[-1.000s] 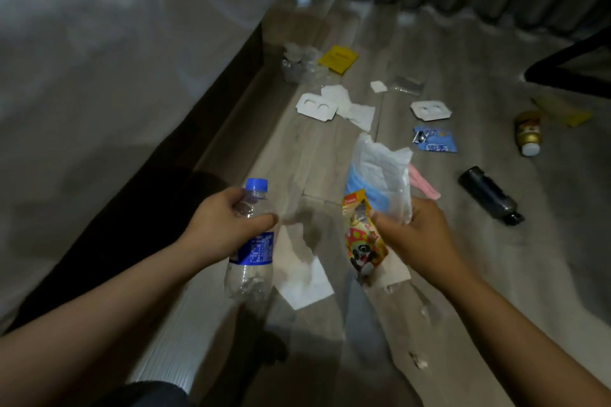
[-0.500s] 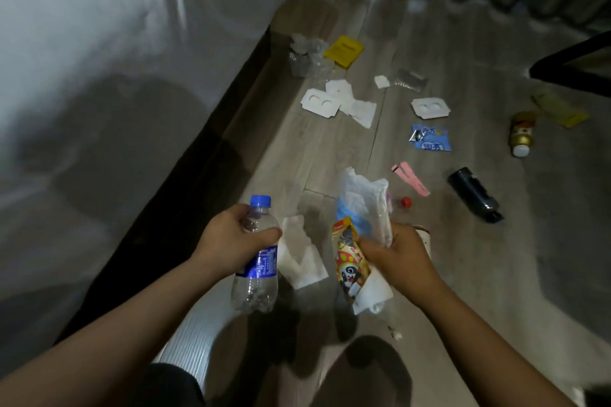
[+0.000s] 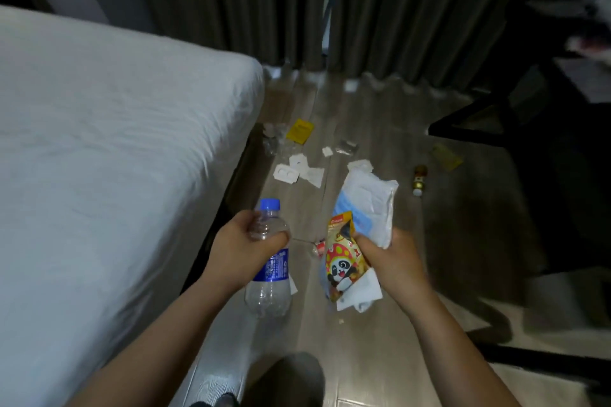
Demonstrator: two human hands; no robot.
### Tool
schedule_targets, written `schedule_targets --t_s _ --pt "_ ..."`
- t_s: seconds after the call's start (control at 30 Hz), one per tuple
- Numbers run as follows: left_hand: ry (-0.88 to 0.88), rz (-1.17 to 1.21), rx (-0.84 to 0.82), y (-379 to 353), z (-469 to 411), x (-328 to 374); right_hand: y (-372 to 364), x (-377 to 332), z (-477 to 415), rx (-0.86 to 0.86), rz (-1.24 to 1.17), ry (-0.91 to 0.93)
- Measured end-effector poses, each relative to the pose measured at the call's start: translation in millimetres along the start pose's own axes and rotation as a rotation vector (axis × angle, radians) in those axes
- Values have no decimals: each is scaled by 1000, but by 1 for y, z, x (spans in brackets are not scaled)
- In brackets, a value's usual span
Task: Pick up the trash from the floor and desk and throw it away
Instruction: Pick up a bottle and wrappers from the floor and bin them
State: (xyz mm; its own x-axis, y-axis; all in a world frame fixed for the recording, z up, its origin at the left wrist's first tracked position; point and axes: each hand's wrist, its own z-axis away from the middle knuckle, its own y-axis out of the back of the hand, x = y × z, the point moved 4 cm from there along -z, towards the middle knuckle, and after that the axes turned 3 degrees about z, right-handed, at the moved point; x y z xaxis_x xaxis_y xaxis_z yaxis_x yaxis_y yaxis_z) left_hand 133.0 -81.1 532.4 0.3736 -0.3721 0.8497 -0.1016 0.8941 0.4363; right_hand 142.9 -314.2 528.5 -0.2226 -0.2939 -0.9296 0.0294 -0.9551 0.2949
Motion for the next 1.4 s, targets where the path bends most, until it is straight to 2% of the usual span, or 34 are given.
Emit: schedule_targets --t_s 0.13,0.27,0.43,0.6,0.8,1.0,1.13,1.4 --pt "-49 108 -32 12 52 108 71 -86 48 100 42 29" --pt "-133 217 -107 10 93 189 130 -138 89 237 79 38" --pt "-285 251 -225 -1 122 257 174 -175 135 363 21 46" --pt "-412 219 -334 -13 138 308 202 -204 171 570 -6 65" --pt "-509 222 -566 -19 156 329 197 -223 217 818 -9 46" --pt "-497 241 -921 -37 181 320 174 -218 289 1116 41 -105" --pt "-516 215 -1158 -62 234 316 166 -222 369 1303 113 -166" --pt "-648 159 -1588 -86 391 293 126 -210 538 1690 79 -311"
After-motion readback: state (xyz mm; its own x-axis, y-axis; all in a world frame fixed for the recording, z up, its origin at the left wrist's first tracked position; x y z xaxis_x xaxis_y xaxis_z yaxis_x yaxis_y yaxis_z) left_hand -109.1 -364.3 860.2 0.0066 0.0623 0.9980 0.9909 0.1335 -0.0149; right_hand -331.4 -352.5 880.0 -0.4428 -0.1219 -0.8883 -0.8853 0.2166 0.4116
